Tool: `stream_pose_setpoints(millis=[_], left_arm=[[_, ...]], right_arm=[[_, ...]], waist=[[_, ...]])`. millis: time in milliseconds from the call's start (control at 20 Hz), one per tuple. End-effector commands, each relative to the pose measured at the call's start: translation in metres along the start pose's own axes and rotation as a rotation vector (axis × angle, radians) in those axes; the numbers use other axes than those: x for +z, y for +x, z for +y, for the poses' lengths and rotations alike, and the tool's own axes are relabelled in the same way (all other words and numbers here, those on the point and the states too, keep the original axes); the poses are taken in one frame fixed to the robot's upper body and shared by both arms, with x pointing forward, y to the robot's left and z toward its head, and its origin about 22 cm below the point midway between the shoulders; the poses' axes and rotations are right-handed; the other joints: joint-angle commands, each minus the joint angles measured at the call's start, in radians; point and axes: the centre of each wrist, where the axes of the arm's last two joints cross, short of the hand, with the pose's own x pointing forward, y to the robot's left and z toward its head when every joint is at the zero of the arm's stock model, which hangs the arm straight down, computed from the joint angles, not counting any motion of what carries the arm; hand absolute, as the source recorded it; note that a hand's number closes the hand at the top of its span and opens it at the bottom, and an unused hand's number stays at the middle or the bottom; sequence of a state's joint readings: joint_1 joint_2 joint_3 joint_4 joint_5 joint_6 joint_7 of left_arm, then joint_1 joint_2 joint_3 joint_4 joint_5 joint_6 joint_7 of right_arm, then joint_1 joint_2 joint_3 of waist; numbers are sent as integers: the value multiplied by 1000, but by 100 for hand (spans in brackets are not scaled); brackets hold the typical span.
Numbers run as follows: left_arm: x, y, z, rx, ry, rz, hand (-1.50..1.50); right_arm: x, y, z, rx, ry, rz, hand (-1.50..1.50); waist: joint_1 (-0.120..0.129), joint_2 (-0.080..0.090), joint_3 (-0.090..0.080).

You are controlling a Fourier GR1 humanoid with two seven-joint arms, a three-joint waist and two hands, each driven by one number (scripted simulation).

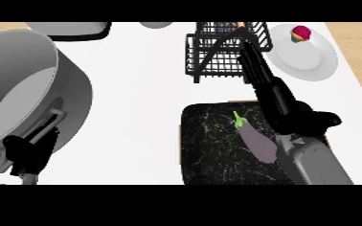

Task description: Pick the eggplant from the tray and place it in the tiered basket

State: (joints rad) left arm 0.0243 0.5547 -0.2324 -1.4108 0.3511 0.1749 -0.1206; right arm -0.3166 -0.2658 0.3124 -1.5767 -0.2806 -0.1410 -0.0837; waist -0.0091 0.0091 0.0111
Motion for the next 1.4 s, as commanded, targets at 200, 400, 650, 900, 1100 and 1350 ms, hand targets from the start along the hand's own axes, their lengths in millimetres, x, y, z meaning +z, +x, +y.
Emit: stream_pose_setpoints(millis=[200, 400, 650, 900, 1100, 1350], left_arm=[[-23, 41, -53, 123, -138, -60, 0], [-20, 41, -72, 192, -175, -1, 0], [-30, 61, -89, 184, -207, 16, 0], [-28, 58, -82, 188, -189, 14, 0], [-32, 68, -84, 168, -174, 13, 0], [-27, 62, -103, 185, -197, 20, 0]], right_arm=[[0, -11, -65, -64, 294, 372, 150], [29, -34, -134, 226, -166, 636, -150], [17, -23, -125, 238, 165, 574, -150], [-14, 30, -123, 490, 400, 645, -150], [-42, 74, -105, 740, 471, 682, -150], [-57, 99, -80, 1029, 562, 789, -150]], waist=[[5, 6, -10], [-15, 8, -12], [2, -5, -11], [8, -9, -16], [11, -11, -18], [11, -9, -19]])
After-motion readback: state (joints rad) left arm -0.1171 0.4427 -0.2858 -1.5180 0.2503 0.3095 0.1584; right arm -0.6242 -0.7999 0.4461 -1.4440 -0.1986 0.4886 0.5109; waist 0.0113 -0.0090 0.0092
